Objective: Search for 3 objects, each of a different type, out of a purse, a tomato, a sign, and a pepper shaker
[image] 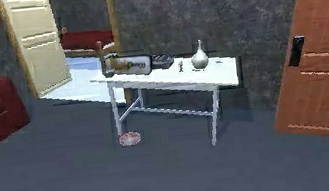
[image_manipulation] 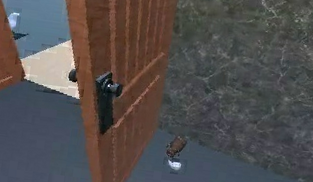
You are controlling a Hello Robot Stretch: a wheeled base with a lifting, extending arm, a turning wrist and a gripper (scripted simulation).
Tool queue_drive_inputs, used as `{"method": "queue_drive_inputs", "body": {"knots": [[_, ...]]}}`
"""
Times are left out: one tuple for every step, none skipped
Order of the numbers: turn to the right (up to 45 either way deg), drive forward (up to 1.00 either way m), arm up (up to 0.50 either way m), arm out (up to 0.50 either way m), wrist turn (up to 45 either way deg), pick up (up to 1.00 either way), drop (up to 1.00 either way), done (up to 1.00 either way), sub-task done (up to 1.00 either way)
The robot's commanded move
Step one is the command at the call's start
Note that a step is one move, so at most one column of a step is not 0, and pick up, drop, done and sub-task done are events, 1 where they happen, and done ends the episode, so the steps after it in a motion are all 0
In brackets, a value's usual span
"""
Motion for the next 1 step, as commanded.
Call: {"method": "queue_drive_inputs", "body": {"knots": [[9.0, 0.0, 0.0, 0.0, 0.0, 0.0, 0.0, 0.0, 0.0]]}}
